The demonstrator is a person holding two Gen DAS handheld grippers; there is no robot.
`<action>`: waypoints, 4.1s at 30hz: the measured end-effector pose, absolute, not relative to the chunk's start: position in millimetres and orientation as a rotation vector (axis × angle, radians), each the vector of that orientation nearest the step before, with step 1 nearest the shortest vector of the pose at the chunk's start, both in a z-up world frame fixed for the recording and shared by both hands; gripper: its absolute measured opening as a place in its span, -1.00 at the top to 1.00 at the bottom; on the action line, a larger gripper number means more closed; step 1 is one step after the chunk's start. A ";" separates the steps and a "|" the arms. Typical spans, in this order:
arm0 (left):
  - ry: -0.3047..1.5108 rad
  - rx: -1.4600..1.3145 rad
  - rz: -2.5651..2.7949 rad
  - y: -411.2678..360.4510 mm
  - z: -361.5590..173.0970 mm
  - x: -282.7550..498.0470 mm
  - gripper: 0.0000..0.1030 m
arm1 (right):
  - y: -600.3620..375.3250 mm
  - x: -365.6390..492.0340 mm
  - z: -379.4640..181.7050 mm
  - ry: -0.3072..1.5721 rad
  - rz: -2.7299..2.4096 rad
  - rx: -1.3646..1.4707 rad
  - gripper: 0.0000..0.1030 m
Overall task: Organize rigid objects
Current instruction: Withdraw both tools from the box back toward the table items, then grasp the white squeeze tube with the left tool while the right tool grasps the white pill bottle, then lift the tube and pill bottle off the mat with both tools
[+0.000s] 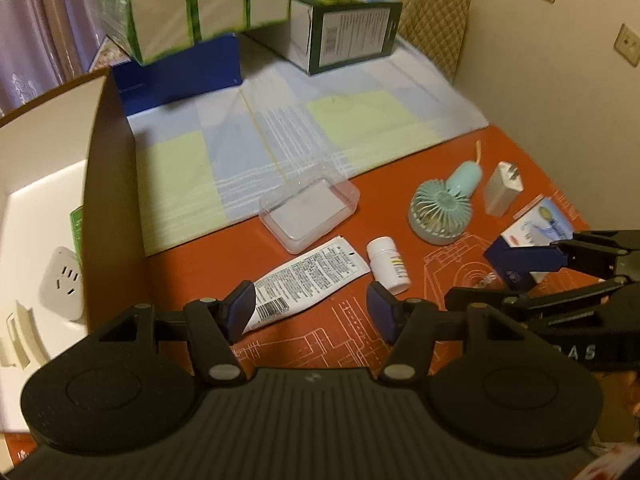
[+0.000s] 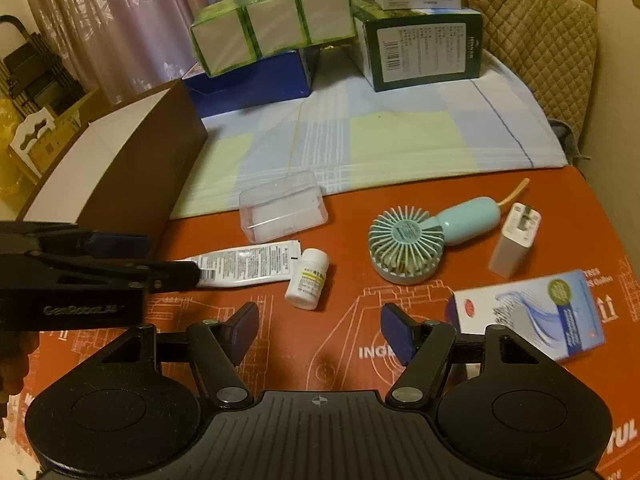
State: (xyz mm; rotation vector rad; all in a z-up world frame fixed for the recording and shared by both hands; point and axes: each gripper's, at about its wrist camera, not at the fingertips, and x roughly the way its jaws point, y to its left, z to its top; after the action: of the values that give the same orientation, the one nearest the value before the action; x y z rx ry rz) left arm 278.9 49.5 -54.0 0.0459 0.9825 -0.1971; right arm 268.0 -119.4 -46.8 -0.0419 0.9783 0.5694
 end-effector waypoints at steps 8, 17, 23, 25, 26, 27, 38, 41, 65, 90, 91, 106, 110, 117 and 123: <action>1.081 0.053 -0.163 54.2 -81.3 309.3 -0.10 | -112.4 287.2 -67.0 1.009 0.540 -0.043 -0.26; 1.129 0.001 -0.129 65.1 -95.5 324.8 -0.13 | -101.6 297.8 -84.1 1.032 0.545 -0.058 -0.18; 1.190 -0.063 -0.129 64.9 -104.0 319.7 -0.12 | -92.9 304.2 -93.3 1.033 0.566 -0.075 0.01; 1.191 -0.079 -0.116 65.0 -105.3 314.5 -0.07 | -89.5 306.3 -96.3 1.033 0.576 -0.080 0.04; 1.193 -0.088 -0.109 65.5 -105.5 311.9 -0.06 | -87.9 307.2 -97.9 1.033 0.579 -0.086 0.08; 1.193 -0.099 -0.104 66.3 -105.4 309.1 -0.06 | -86.5 308.7 -99.2 1.032 0.580 -0.091 0.11; 1.154 -0.119 -0.114 64.4 -101.6 294.5 -0.06 | -79.6 309.8 -111.6 1.008 0.609 -0.152 0.54; 1.154 -0.114 -0.132 59.6 -102.2 289.8 -0.06 | -85.5 305.5 -111.6 1.010 0.613 -0.166 0.54; 1.143 0.033 -0.207 13.0 -115.8 277.5 0.05 | -140.1 269.9 -104.7 1.064 0.616 -0.119 0.47; 1.108 0.083 -0.186 9.9 -117.0 275.4 0.36 | -114.4 264.0 -114.8 0.957 0.631 -0.296 0.34; 1.108 0.084 -0.187 9.9 -117.2 274.5 0.36 | -114.0 263.3 -115.3 0.953 0.631 -0.301 0.34; 1.108 0.102 -0.191 7.5 -116.9 258.4 0.37 | -114.9 254.3 -117.3 0.926 0.646 -0.318 0.53; 1.109 0.093 -0.186 8.7 -116.8 256.0 0.37 | -115.3 250.9 -117.3 0.926 0.654 -0.320 0.53; 1.111 0.059 -0.183 12.9 -115.2 249.6 0.38 | -116.4 246.9 -117.4 0.932 0.663 -0.318 0.54; 1.098 0.036 -0.183 17.4 -109.6 241.6 0.39 | -119.8 244.4 -114.9 0.959 0.666 -0.291 0.54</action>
State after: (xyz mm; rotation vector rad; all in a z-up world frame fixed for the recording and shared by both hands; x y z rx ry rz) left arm 241.6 17.4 -109.6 0.0362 1.0982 -0.1834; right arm 244.4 -119.8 -114.9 -0.2910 0.9590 0.6657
